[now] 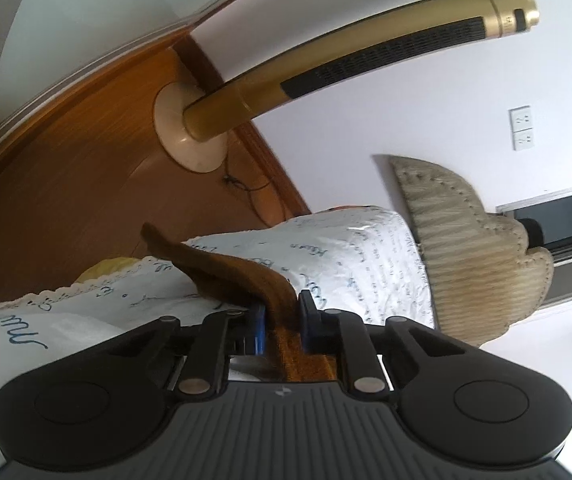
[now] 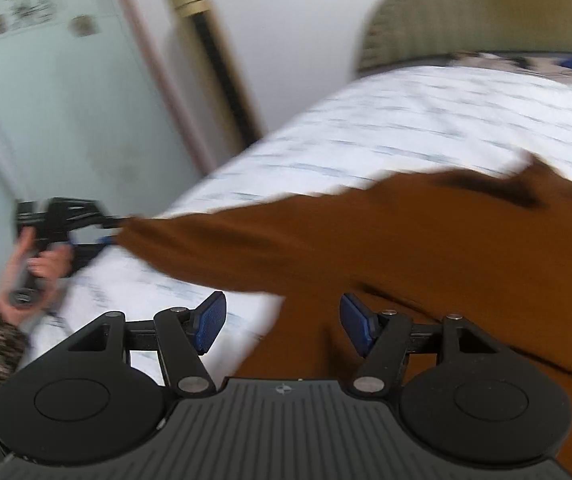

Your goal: Fold small clothes

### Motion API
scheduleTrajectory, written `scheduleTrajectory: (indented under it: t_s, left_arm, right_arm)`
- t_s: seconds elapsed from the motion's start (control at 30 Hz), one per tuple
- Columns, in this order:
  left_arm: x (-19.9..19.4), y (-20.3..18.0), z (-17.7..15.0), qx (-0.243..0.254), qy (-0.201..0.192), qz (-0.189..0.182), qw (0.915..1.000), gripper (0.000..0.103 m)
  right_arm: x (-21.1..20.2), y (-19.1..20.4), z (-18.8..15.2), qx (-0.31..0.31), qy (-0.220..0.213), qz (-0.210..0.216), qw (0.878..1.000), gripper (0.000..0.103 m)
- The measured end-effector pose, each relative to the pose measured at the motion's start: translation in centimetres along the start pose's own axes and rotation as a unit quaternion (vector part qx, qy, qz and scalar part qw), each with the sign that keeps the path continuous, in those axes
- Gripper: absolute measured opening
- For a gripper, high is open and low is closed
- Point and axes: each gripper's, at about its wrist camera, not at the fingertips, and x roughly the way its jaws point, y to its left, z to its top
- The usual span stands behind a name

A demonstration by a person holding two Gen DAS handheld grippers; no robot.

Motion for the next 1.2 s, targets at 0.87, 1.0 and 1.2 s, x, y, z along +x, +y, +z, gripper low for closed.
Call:
scheduleTrajectory:
  t_s: [0.87, 1.0, 1.2]
  left_arm:
    - [-2.2, -5.3, -2.1, 0.097, -0.021, -0.048, 0.9939, 0.015]
    - [-3.4, -4.7, -3.3, 0.107, -0.026, -0.045, 0.9929, 0.015]
    - [-5.6, -3.1, -5.3, 0.104, -0.028, -0.046, 0.9931, 0.015]
  right_arm:
    - [19.9, 15.9, 4.1, -0.18, 0.053, 0.033, 0.982, 0.008]
    - [18.8, 14.7, 4.4, -0.146, 0.039, 0.051, 0.987, 0.008]
    - [15.5, 13.3, 4.6, -0.116, -0.007, 0.059, 0.991, 0.008]
